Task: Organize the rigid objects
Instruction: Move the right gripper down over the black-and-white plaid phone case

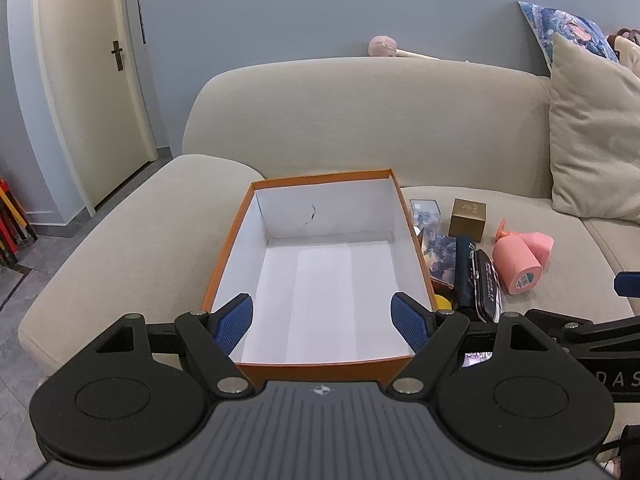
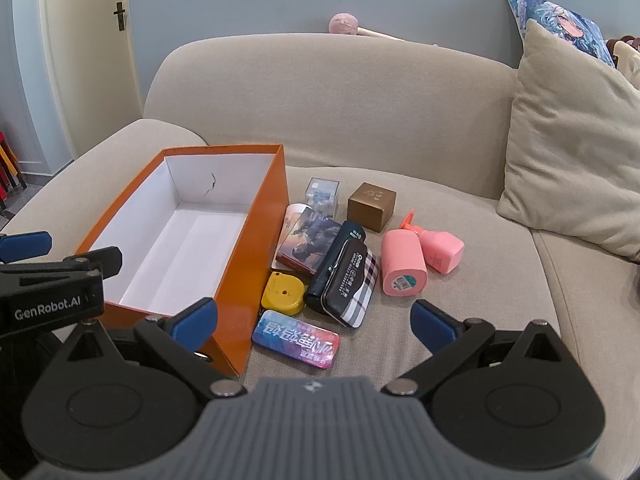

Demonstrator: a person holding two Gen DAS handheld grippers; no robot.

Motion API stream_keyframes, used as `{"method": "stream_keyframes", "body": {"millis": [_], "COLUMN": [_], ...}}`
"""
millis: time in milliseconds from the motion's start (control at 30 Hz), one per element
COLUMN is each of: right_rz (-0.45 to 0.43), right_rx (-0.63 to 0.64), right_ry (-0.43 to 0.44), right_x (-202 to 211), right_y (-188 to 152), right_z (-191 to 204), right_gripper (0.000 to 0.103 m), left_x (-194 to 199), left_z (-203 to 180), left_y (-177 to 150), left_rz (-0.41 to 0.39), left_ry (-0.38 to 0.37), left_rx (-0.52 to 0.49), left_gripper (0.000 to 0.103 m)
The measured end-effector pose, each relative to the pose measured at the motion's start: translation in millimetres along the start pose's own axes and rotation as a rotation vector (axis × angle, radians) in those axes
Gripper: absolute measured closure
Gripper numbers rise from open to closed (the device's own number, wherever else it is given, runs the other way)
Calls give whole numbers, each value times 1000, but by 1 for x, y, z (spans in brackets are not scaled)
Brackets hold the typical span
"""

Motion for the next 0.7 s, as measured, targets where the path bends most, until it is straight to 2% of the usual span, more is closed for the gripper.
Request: {"method": "stream_keyframes", "body": {"millis": [100, 267, 433, 500, 567, 633, 700], "right_rz": [3, -25, -30, -23, -12, 20, 40], "right_rx": [-9, -51, -56, -63, -66, -78, -104], "right_ry": [0, -7, -34, -37, -20, -2, 11], "right_x": [-2, -8, -20, -28, -36, -47, -59], "right_y": [-1, -6, -5, -5, -5, -6, -7], "right_z": [-2, -15, -33, -38, -40, -41, -43], "right_gripper": [1, 1, 1, 2, 12, 28, 29], "left_x": [-1, -3, -12, -21, -32, -44, -55], "left_z": [-2, -12, -27, -35, -43, -52, -62], "left_y": [0, 5, 18, 24, 26, 30, 31], "left_rz": [2, -6, -7, 11, 46, 81, 99], "left_ry": [-29, -107, -193, -233, -283, -326, -355], "left_rx": [-1, -30, -49, -59, -67, -83, -120], "left_gripper": [14, 28, 30, 38, 49, 56, 62]}}
Point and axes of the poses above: each gripper's, at about its wrist camera, not at the fingertips, and x roughly against the way its jaws point, z to its left, y to its top, the point moved 3 cm from there along -x, roughly the way its jaws point, and after that the axes turned 8 degrees about -z, right-handed, at the moved point
